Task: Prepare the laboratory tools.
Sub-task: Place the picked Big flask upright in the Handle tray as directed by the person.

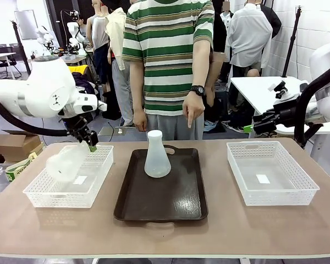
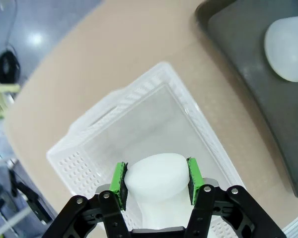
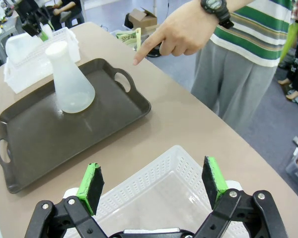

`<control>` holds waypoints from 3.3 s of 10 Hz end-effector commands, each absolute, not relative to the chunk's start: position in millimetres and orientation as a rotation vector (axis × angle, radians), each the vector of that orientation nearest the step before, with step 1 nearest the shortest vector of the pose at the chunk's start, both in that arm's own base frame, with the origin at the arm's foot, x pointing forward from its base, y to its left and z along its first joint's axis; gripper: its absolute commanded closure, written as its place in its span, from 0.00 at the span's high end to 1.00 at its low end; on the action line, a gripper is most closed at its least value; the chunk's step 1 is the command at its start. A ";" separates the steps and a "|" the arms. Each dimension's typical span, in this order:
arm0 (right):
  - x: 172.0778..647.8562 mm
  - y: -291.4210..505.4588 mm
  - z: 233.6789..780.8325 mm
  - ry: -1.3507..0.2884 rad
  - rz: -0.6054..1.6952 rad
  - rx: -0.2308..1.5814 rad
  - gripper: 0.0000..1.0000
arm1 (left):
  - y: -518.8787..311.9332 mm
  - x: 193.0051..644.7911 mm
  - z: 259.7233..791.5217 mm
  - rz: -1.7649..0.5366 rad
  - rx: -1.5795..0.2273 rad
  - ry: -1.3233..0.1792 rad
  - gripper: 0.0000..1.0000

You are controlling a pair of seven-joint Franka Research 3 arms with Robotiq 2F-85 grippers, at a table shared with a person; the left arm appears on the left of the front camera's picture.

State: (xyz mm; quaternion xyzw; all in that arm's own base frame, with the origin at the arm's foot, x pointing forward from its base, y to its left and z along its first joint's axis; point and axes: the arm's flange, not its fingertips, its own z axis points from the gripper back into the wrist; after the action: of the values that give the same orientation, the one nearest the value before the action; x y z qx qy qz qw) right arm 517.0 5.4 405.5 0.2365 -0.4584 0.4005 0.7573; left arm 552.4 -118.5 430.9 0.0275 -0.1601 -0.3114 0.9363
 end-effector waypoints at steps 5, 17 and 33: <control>516.7 5.8 406.5 -0.982 0.861 0.506 1.00 | -137.7 466.3 489.1 -1.311 -0.043 -0.630 0.00; 516.7 5.8 406.5 -0.982 0.861 0.506 1.00 | -113.9 537.1 469.8 -1.862 -1.211 -1.122 0.00; 516.7 5.8 406.5 -0.982 0.861 0.506 1.00 | -219.6 498.7 349.5 -1.729 -1.452 -1.366 0.00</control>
State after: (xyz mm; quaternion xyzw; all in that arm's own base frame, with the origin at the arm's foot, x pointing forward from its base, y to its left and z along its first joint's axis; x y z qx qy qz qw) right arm 517.0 5.1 405.6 0.2362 -0.4585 0.4002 0.7575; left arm 503.7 -214.2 380.5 -0.5366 -0.4713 -0.6466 0.2680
